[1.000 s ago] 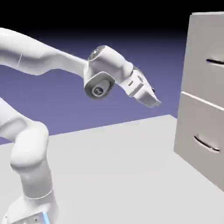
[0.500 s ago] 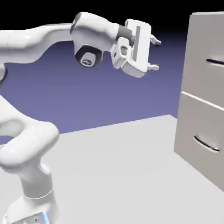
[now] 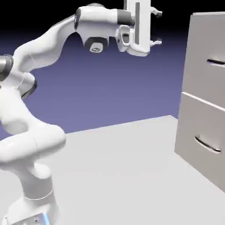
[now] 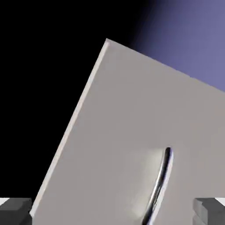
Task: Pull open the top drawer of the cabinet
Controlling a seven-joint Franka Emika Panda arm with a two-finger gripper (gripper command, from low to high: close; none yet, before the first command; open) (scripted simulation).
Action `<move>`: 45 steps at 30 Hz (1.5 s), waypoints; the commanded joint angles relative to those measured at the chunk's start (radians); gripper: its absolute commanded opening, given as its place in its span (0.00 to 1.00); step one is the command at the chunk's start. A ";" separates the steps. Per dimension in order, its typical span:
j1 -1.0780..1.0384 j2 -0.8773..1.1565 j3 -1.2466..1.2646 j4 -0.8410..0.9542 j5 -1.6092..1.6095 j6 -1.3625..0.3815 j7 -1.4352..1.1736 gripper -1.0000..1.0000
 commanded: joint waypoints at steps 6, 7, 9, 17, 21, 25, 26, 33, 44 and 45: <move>-0.205 -0.090 0.116 0.092 0.261 -0.080 0.049 0.50; -0.239 -0.105 0.135 0.107 0.304 -0.093 0.057 0.50; -0.308 -0.135 0.174 0.137 0.391 -0.120 0.073 0.50; -0.581 -0.255 0.329 0.259 0.739 -0.227 0.138 0.50; -0.691 -0.303 0.391 0.309 0.880 -0.270 0.164 0.50; -0.757 -0.297 0.409 0.417 0.887 -0.227 0.185 0.50; -0.779 -0.295 0.415 0.454 0.890 -0.212 0.192 0.50; -0.752 -0.296 0.410 0.408 0.888 -0.230 0.181 0.00; -0.501 -0.325 0.318 0.009 0.828 -0.383 0.116 0.00; -0.478 -0.330 0.306 -0.027 0.818 -0.397 0.111 0.00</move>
